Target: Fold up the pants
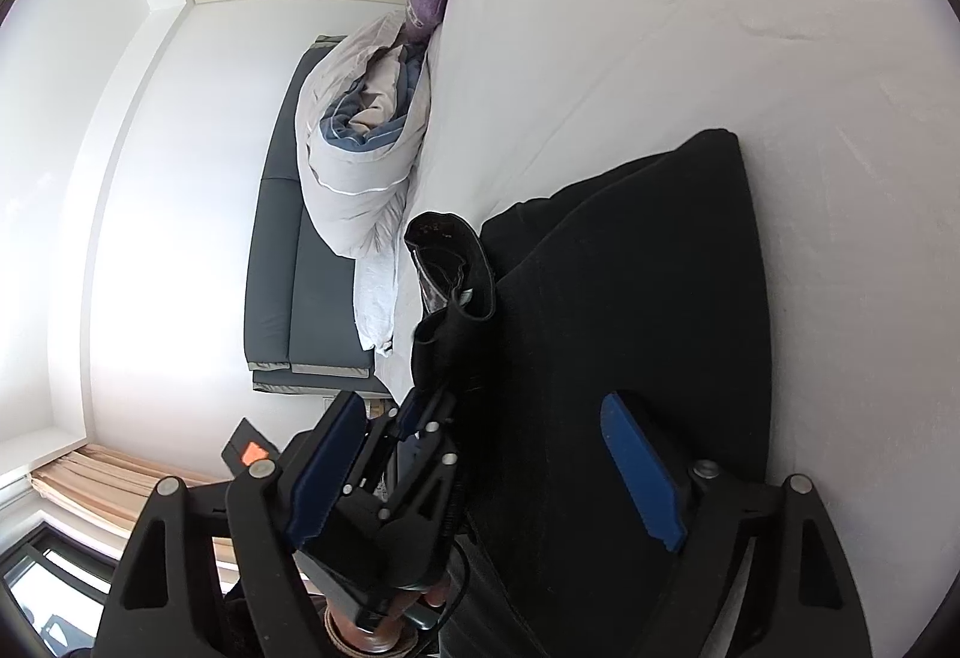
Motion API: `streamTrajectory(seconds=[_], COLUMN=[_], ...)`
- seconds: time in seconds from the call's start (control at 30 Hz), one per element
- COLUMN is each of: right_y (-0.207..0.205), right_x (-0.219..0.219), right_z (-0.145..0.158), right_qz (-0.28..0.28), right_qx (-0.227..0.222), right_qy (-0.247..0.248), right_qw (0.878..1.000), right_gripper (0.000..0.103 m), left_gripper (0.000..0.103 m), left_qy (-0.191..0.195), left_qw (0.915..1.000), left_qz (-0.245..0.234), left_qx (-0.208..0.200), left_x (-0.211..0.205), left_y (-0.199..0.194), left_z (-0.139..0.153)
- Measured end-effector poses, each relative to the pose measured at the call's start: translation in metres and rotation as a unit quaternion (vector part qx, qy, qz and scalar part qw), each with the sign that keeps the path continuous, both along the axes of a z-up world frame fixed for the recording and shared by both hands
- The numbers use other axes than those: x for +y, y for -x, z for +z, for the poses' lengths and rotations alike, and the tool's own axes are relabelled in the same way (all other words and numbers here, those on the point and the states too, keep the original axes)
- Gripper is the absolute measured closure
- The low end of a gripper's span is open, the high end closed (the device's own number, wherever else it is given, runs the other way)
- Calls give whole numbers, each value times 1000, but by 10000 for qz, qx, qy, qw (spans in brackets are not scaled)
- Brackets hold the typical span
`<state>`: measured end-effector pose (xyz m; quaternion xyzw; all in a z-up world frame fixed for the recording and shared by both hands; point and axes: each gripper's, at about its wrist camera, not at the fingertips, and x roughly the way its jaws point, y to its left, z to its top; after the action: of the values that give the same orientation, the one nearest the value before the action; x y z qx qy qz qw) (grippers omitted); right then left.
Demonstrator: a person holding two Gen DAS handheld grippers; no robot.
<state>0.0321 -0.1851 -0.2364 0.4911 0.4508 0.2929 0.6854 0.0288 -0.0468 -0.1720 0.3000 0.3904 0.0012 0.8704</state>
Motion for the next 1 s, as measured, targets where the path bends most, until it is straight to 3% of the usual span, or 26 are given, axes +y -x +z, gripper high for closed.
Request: streamTrajectory(seconds=[0.13,0.23,0.3,0.43,0.53,0.67,0.73,0.83,1.0], right_y=[0,-1,-5,-15,-19,-19,-18,-16,-7], right_x=[4,11,17,27,37,48,47,44,29], right_z=[7,18,21,21,23,27,29,20,12], right_qz=[90,295,445,631,795,907,851,837,648], right_qx=[-93,-221,-197,-52,62,36,-21,218,491], right_qy=[24,-46,-137,-414,-430,-385,-266,-116,-130], right_qw=[9999,9993,9987,9971,9959,9951,9960,9962,9966], right_gripper=[20,19,11,6,5,5,5,23,24], left_gripper=[95,95,95,95,95,95,95,95,95], left_qy=[593,1348,1545,1479,1501,1256,1171,1379,1685], left_qw=[9982,9905,9861,9808,9720,9649,9635,9621,9619], left_qz=[-7,-285,-612,-1272,-1809,-2304,-2404,-2350,-2149], left_qx=[-79,9,-31,-1,13,134,128,127,147], left_x=[18,36,42,41,31,11,-3,1,11], left_y=[7,20,37,67,91,107,122,125,113], left_z=[23,48,59,72,81,69,64,68,72])
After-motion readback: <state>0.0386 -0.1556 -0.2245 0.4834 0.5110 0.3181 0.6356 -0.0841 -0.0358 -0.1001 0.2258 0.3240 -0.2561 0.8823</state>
